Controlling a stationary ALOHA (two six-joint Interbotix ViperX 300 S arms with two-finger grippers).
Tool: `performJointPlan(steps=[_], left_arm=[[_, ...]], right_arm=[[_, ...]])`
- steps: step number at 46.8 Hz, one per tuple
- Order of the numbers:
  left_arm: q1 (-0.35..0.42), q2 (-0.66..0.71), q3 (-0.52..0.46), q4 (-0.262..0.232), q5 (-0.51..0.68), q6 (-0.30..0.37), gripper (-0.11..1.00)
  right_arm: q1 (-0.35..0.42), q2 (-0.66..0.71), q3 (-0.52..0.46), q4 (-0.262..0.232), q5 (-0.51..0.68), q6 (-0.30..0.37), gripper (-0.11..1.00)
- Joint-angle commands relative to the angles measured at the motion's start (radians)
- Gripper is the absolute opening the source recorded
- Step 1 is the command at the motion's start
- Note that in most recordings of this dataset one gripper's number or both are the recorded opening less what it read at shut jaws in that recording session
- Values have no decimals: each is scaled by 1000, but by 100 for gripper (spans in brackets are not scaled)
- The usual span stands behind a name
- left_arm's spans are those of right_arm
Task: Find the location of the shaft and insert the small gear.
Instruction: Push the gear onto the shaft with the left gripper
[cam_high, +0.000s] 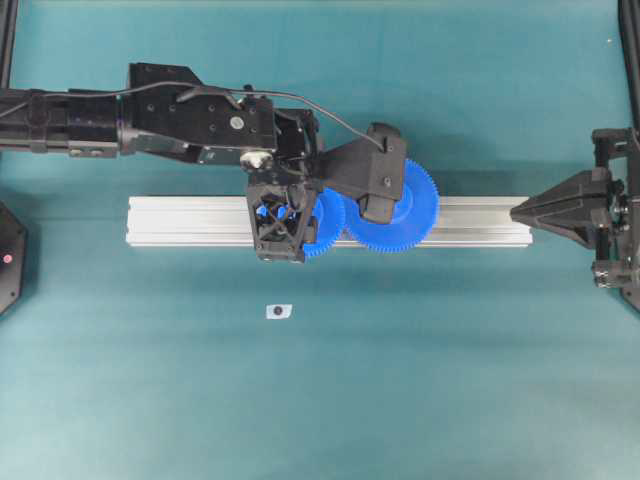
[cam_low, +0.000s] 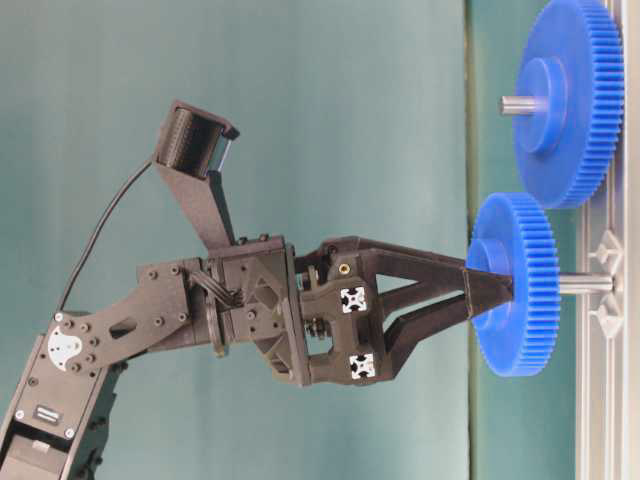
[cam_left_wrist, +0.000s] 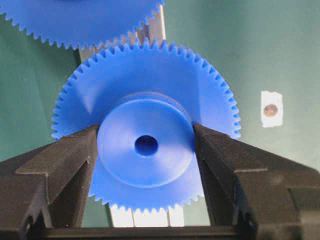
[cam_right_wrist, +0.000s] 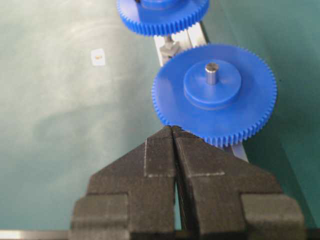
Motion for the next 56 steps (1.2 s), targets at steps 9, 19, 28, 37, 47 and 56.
performJointPlan(steps=[9,19,28,37,47,56], left_arm=[[-6,8,11,11,0,-3,63],[-5,17,-20,11,2,9,63],[-3,41,-61,9,20,8,63],[-3,40,-43,11,49,0,63],[-3,25,-21,9,32,-8,64],[-3,28,-34,11,26,-9,64]], right_arm=[[-3,6,-9,0,-5,8,1],[-3,6,-8,0,-5,8,1],[-3,6,-8,0,-5,9,1],[-3,6,-11,0,-6,9,1],[-3,6,-9,0,-5,8,1],[-3,5,-11,0,-5,8,1]])
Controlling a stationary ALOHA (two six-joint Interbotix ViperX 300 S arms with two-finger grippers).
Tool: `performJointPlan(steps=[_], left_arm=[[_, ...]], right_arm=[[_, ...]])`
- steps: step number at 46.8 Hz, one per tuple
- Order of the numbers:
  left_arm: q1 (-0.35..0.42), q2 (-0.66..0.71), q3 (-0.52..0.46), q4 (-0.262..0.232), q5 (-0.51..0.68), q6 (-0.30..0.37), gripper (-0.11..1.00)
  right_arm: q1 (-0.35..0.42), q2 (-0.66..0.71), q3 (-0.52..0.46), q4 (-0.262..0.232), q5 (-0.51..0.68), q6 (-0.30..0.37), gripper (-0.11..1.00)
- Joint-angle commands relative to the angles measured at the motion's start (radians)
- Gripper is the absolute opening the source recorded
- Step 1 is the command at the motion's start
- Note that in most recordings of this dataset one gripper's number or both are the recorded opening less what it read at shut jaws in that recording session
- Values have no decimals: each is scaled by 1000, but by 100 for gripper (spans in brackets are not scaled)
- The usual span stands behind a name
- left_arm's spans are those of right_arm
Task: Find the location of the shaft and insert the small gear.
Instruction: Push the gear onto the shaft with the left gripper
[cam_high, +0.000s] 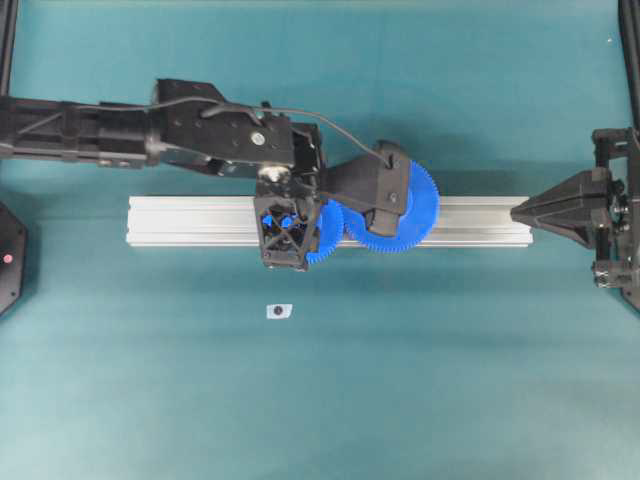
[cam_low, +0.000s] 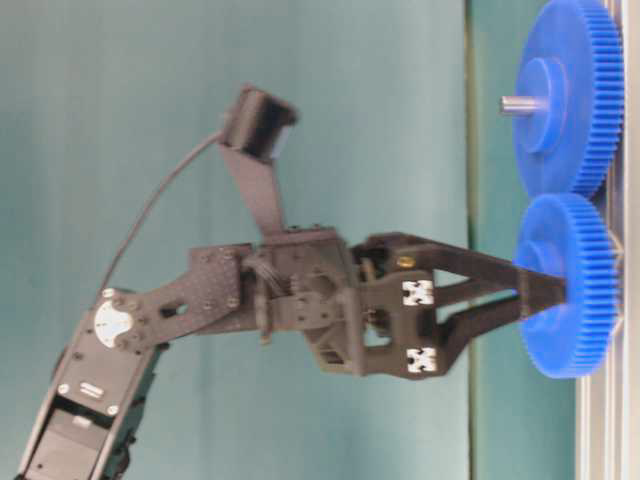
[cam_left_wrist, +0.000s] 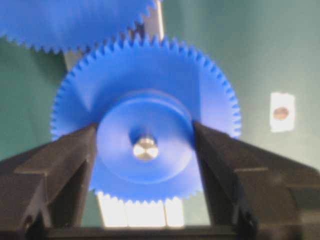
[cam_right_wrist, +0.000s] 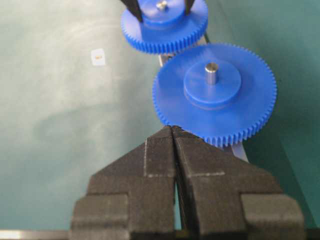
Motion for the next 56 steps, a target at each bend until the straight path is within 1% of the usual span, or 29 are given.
performJointPlan(steps=[1,5,14,20,32,45,56], left_arm=[[8,-29,-15,8,2,2,64],[8,-35,-23,8,-11,2,65],[8,-48,-31,9,-34,2,80],[5,-48,-28,8,-34,2,85],[-11,-54,-43,9,-18,0,86],[-15,-110,-81,8,6,0,86],[-18,-147,-83,8,37,-9,86]], right_arm=[[-3,3,-12,-2,-5,9,1],[-3,0,-11,0,-5,8,1],[-3,-2,-9,0,-5,8,1],[-3,-3,-11,0,-5,8,1],[-3,-3,-11,0,-5,9,1],[-3,-3,-11,0,-5,9,1],[-3,-3,-9,0,-5,8,1]])
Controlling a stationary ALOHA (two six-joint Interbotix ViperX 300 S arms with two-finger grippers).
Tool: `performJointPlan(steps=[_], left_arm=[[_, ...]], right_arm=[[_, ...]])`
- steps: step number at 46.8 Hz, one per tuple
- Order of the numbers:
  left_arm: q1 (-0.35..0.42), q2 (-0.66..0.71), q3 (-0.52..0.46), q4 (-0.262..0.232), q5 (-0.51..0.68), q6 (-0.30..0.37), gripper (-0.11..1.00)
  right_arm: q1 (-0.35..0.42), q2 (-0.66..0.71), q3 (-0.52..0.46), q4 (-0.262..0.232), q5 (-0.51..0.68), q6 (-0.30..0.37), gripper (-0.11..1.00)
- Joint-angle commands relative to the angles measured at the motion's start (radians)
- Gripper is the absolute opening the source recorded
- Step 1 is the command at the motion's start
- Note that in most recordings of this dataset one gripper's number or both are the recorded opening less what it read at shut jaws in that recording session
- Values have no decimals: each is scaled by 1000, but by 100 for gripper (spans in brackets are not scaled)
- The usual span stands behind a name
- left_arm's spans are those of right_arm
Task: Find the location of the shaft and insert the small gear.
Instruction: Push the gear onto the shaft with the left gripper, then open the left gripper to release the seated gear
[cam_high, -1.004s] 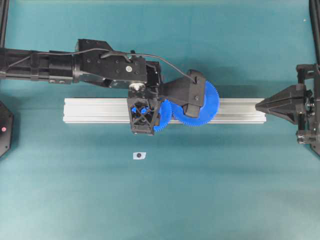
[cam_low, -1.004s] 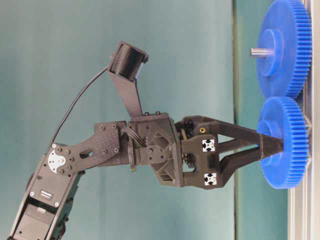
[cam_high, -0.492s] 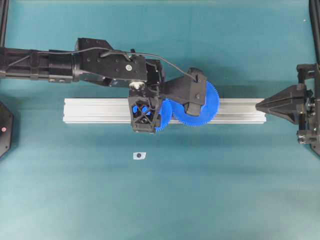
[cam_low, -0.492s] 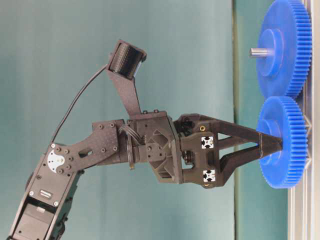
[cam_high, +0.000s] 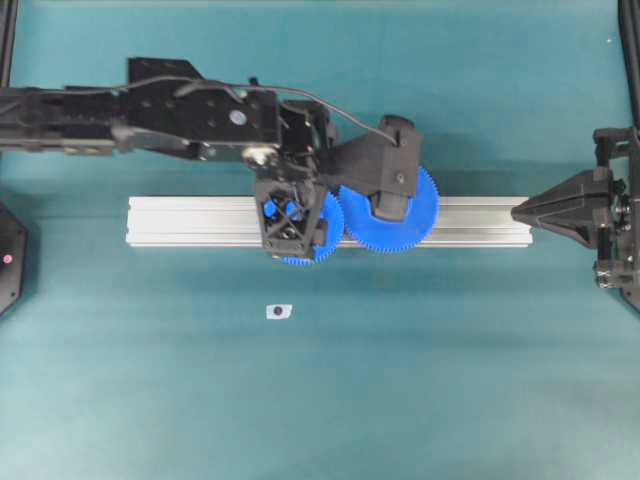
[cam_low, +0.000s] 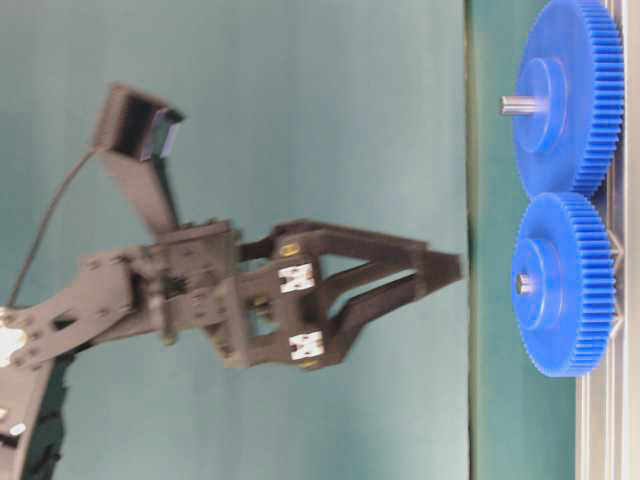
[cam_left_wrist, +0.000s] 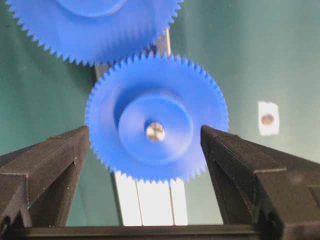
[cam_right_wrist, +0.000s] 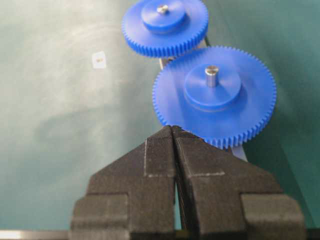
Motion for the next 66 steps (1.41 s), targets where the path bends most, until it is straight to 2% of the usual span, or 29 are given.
performJointPlan(steps=[1,56,66], left_arm=[[-3,-51,-23,5,6,-9,86],[-26,-107,8,3,8,-29,86],[-28,-109,9,3,9,-60,86]], right_arm=[[-3,8,-9,0,-5,8,1],[-3,6,-11,0,-5,9,1],[-3,6,-11,0,-5,9,1]])
